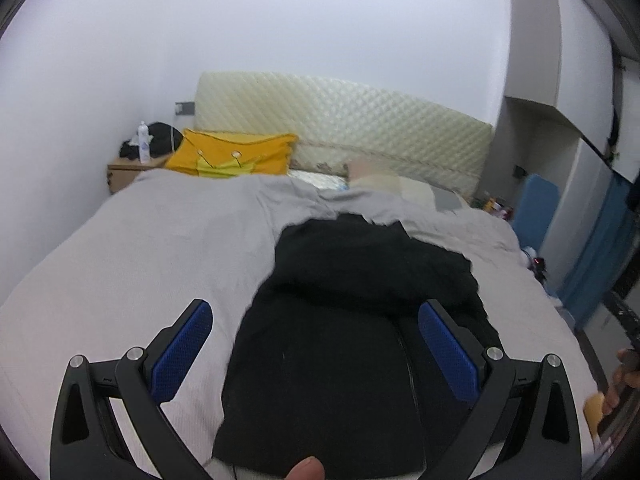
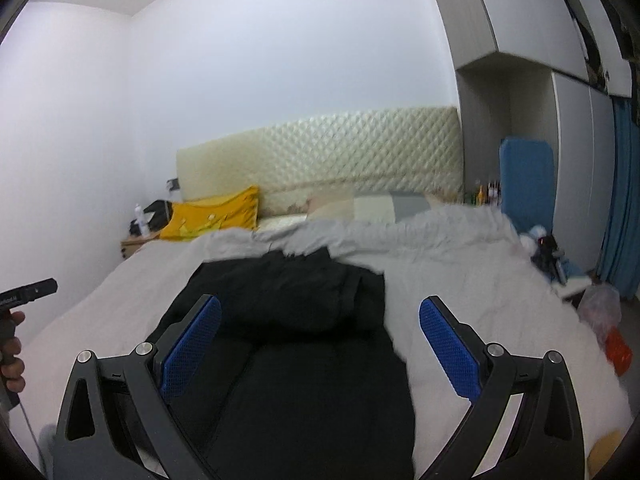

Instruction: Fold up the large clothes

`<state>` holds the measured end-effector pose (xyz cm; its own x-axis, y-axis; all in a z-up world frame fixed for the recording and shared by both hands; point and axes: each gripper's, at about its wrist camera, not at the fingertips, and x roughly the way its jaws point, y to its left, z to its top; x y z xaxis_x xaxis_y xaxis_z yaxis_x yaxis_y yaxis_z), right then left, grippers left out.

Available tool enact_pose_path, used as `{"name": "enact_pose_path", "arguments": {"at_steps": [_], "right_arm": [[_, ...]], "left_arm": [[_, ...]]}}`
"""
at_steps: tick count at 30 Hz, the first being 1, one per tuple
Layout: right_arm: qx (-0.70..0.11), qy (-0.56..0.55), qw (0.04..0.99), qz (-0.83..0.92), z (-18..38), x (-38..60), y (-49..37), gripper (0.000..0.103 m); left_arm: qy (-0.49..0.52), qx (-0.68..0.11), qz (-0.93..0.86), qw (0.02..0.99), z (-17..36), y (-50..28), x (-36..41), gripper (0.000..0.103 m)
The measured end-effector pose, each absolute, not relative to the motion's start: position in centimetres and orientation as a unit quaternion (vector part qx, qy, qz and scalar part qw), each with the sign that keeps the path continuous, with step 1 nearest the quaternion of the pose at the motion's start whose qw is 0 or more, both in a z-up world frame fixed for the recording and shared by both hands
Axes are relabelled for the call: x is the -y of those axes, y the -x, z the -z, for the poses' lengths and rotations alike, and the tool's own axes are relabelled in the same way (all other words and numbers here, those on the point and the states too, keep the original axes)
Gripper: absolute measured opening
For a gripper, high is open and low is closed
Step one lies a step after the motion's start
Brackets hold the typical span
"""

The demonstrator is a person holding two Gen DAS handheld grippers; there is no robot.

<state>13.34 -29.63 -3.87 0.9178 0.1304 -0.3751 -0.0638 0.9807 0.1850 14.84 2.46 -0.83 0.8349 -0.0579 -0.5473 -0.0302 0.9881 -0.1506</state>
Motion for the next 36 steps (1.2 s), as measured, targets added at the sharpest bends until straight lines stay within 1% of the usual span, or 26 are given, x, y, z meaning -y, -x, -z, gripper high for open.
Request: {"name": "enact_pose_path", "arguments": {"at_steps": [3,8,11,16,21,28,36], "right_arm": [[-0.218,-0.081,0.972,-0.039,5.7,29.4,-11.5,0.100],[-0.252,-0.081,0.964,-0.033,8.5,29.6,-10.2,0.100],[-0.295,-0.099,0.949,-0.048,10.3,29.8,-11.0,0.100],[-0.380,-0.167,0.905,-0.094,14.0,31.3,-13.6,0.100],[-0.435,-0.208,0.872,-0.089,18.0,33.7,-15.3,0.100],[-0.523,-0.327,0.783,-0.078,25.5,37.6,-18.2,0.100],[-0.567,-0.362,0.739,-0.043,30.1,38.9,-19.3,0.100]], "left_arm": [[0.077,-0.301,0.010,0.951,2.3,-12.7,-3.1,0.103],[0.058,-0.335,0.002,0.941,6.2,-12.0,-3.8,0.103],[0.076,-0.369,0.006,0.926,9.1,-13.4,-4.9,0.103],[0.116,-0.450,0.012,0.885,14.1,-17.7,-7.3,0.103],[0.157,-0.523,0.014,0.838,18.6,-21.3,-9.8,0.103],[0.212,-0.595,-0.017,0.775,24.7,-24.5,-12.4,0.103],[0.253,-0.636,-0.007,0.729,29.3,-26.7,-13.1,0.102]]}}
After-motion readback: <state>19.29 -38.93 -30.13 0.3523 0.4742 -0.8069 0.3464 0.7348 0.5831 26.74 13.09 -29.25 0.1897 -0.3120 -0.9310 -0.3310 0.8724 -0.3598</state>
